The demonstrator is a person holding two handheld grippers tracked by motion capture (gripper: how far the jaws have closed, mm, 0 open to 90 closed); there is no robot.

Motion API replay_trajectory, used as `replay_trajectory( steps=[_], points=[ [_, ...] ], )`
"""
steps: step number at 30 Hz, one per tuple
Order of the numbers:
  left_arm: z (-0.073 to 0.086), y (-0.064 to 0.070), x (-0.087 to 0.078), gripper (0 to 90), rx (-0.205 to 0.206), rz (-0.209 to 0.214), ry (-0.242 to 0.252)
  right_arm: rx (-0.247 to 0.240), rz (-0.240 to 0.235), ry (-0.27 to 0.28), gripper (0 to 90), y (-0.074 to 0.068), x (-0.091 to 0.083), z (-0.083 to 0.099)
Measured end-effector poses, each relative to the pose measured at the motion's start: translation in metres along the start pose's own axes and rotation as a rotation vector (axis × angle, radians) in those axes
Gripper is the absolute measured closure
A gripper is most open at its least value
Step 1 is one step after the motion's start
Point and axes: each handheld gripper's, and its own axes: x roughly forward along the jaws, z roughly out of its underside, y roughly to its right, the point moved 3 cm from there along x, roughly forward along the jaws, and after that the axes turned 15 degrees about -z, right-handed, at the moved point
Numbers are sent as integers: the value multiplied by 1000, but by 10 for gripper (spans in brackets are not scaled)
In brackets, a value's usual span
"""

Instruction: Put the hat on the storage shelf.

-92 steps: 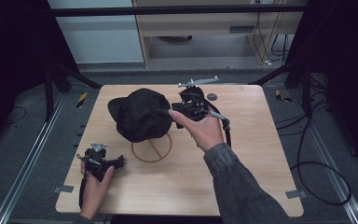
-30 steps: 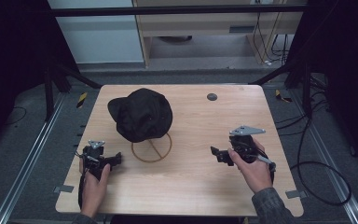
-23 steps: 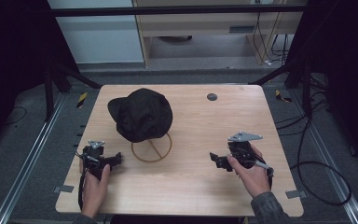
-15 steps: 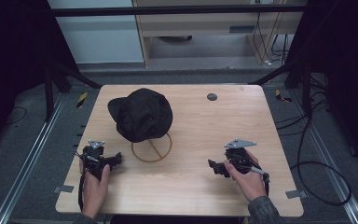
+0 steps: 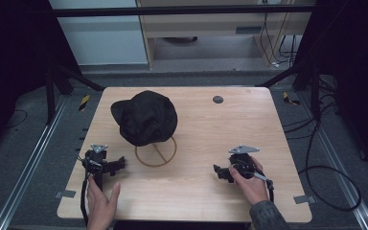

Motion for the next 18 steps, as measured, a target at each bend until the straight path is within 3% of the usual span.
replay_trajectory(
  steps=[13,18],
  points=[
    [0,0,0,0,0,0,0,36,21,5,102,8,15,2],
    [0,0,0,0,0,0,0,2,66,14,88,8,20,3]
  ],
)
